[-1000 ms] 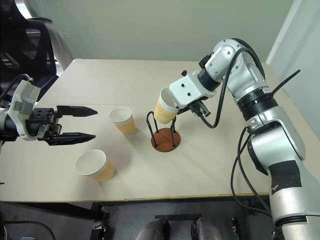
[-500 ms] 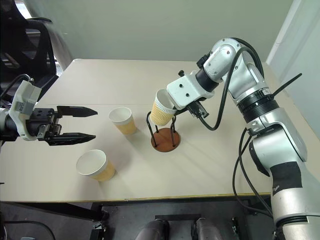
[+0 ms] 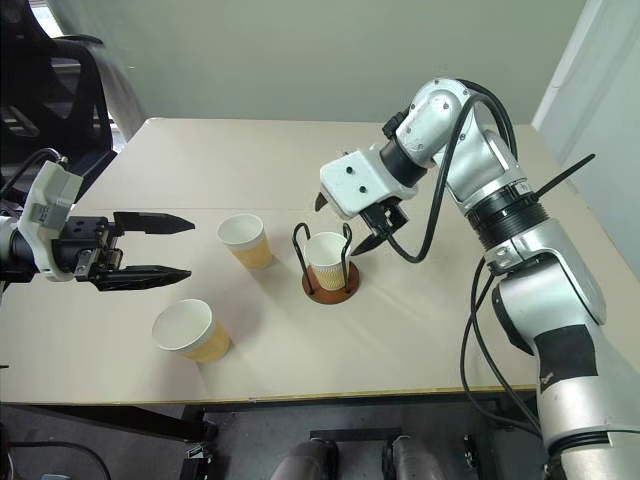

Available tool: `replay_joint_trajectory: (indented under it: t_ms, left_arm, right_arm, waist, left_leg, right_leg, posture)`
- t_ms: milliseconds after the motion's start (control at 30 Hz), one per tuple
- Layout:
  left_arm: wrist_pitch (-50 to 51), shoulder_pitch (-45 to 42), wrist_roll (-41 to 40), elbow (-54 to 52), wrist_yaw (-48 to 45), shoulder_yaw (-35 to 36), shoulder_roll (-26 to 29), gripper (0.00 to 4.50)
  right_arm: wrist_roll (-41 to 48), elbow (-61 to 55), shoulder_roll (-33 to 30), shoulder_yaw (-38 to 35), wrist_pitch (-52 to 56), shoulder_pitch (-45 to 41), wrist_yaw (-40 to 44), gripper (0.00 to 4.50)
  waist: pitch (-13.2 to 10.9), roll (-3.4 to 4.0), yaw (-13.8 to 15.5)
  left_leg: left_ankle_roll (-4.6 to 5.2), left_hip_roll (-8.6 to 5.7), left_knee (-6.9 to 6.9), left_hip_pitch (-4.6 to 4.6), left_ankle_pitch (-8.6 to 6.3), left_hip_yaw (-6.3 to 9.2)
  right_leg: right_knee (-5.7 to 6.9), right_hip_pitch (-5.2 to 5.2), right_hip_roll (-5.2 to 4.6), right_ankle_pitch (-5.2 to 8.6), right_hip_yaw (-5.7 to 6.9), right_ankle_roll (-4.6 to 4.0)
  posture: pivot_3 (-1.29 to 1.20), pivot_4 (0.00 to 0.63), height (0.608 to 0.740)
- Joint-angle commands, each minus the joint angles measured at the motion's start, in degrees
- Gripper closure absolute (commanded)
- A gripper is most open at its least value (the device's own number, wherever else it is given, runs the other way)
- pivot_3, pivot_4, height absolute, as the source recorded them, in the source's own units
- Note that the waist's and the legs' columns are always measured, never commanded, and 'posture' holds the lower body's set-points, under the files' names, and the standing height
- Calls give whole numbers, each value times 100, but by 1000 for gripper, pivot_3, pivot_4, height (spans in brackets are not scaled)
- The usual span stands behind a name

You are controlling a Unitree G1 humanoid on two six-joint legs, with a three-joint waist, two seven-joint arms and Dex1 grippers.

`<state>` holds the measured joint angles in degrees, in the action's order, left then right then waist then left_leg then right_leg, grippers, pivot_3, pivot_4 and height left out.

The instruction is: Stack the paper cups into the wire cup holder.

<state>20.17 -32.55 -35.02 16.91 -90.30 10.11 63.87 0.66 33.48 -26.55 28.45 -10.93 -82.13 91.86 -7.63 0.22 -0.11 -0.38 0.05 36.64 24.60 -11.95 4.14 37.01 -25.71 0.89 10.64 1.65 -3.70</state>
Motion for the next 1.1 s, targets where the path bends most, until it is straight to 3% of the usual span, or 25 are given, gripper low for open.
replay_joint_trajectory:
  t_ms: [33, 167, 333, 467, 767, 1100]
  left_arm:
    - [206, -281, 136, 84, 250, 117, 64, 0]
    - [271, -337, 282, 128, 580, 170, -11, 0]
    - [-867, -183, 1486, 344, 2004, 162, -33, 0]
    - [-734, -301, 1619, 584, 1668, -49, 64, 0]
    - [-1826, -795, 2332, 1129, 1285, -588, 49, 0]
    - [-3067, -2569, 3681, 2420, 1037, -1632, -31, 0]
  right_arm:
    - [291, -77, -15, -508, 574, -160, -12, 36]
    - [408, -27, -127, -762, 1107, -136, 37, 36]
    - [282, 384, -368, -1027, 1260, -174, -98, 36]
    - [413, 440, -537, -1254, 1543, -124, -39, 36]
    - [374, 809, -793, -1379, 1783, -28, 40, 36]
    - [292, 1155, -877, -1392, 1831, -111, 33, 36]
  waist:
    - [1, -1, 2]
    - [1, -1, 6]
    - [1, -1, 6]
    - [1, -2, 8]
    - [1, -1, 27]
    - [1, -1, 38]
  left_leg:
    - [2, 0, 0, 0, 2, 0]
    - [2, -1, 1, 2, 4, 0]
    - [10, 0, 1, -1, 12, 0]
    - [11, 0, -4, -5, 18, -1]
    - [1, -1, -6, -4, 13, 1]
    - [12, -2, -3, -1, 19, 1]
  right_leg:
    - [0, 0, 0, 1, 0, -1]
    - [-3, 1, -1, 1, 0, -1]
    - [0, 1, -1, 0, 0, -1]
    - [3, 1, 0, -2, 0, 3]
    - [2, 1, 0, -14, 1, 23]
    - [-3, 1, -1, -31, 0, 42]
  posture:
    - [0, 150, 740]
    - [0, 150, 740]
    - [0, 150, 740]
    - [0, 150, 740]
    - [0, 150, 740]
    - [0, 150, 740]
